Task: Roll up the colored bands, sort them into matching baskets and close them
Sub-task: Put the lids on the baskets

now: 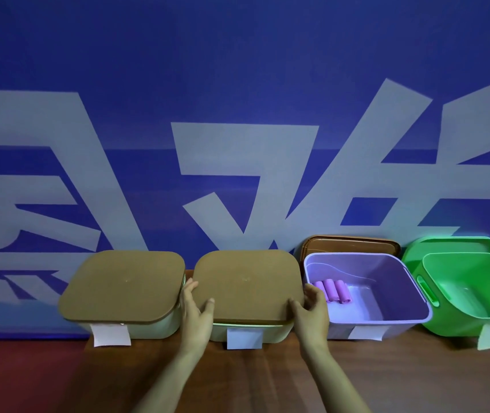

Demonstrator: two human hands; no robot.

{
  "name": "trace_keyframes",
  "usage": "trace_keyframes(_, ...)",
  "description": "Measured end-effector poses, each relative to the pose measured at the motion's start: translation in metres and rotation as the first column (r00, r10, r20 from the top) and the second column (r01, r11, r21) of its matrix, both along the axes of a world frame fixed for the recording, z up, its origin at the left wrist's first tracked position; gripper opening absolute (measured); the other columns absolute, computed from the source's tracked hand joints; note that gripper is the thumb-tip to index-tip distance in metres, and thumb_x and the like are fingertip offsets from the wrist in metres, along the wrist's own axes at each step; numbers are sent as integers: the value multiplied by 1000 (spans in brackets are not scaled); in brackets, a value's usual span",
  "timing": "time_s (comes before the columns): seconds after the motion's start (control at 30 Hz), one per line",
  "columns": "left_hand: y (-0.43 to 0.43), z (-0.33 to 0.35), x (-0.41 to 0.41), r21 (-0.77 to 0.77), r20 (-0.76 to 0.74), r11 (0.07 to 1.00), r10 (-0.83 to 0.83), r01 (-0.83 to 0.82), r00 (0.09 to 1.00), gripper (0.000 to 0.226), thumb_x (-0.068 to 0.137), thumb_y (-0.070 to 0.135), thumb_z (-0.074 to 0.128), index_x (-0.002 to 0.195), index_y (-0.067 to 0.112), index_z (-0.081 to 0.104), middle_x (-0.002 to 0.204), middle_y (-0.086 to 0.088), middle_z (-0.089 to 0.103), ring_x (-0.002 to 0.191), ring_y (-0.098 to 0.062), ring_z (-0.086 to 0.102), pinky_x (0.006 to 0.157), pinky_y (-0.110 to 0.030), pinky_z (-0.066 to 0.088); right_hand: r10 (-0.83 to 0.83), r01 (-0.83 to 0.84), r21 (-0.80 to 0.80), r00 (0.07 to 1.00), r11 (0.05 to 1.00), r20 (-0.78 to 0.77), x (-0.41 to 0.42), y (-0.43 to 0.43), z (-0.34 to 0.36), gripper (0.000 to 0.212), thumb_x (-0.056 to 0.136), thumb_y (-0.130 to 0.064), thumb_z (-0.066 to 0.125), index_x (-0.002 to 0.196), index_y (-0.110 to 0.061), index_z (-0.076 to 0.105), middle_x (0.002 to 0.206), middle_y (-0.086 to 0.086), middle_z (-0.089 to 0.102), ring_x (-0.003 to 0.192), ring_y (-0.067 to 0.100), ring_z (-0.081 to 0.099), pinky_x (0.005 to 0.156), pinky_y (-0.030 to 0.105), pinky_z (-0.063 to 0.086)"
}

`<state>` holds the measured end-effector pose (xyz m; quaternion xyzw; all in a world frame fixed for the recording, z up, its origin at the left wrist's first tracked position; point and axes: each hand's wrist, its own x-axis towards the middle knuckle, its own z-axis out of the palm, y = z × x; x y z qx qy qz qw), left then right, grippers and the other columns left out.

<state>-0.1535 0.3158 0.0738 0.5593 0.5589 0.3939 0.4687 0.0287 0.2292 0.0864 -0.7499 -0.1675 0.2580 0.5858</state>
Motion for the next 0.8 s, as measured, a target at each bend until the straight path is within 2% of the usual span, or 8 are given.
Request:
trace_keyframes(0.1,0,-5,-3,10,28,1000,-10,10,1000,50,88,-2,59,132,14,41,148,-4,32,137,-19,31,108,-27,28,9,-9,-4,999,1000,38,0,-2,-11,33,80,0,68,103,-22,60,112,4,64,107,23,59,96,46,48)
trace_keyframes(0.23,-2,-8,-8,-8,103,1000,-15,16,995,55,84,-5,62,127,22,42,148,-2,33,136,-19,33,113,-38,30,11,-12,32,999,999,34,1,-7,-15,32,82,1,67,105,-20,63,110,-1,64,107,20,60,99,44,47)
trace_keyframes(0.37,-7,-6,-11,5,158,999,-33,32,987,55,84,-10,61,126,20,43,147,-2,34,135,-17,34,109,-31,31,26,-29,57,999,998,42,1,-11,-19,31,83,2,65,105,-20,63,109,-6,62,110,19,58,102,40,45)
trace_keyframes(0.53,-8,-11,-18,85,66,991,-107,101,992,55,83,-6,64,125,24,44,146,4,32,134,-10,29,110,-29,27,43,-45,35,998,998,37,1,-15,-26,37,84,5,63,116,-15,63,119,-2,62,115,20,57,104,42,44)
trace_keyframes(0.63,-6,-14,-20,70,38,988,-144,141,989,57,84,-5,64,127,24,42,146,7,29,136,-8,27,114,-35,26,63,-65,18,996,998,57,-1,-15,-28,38,86,3,61,119,-15,62,125,1,61,119,20,55,106,44,42)
trace_keyframes(0.73,-7,-13,-20,24,-10,985,-173,173,985,56,87,0,62,135,19,41,151,7,24,141,-11,22,115,-34,25,86,-85,-6,990,996,114,-3,-14,-25,37,87,4,59,120,-11,61,127,4,58,120,21,52,107,37,39)
trace_keyframes(0.8,-3,-10,-18,0,-113,981,-191,192,975,55,89,3,60,140,14,40,154,7,19,144,-13,17,116,-35,22,107,-99,-52,978,994,178,-3,-13,-21,37,86,3,60,122,-6,58,127,9,55,117,22,50,102,30,38)
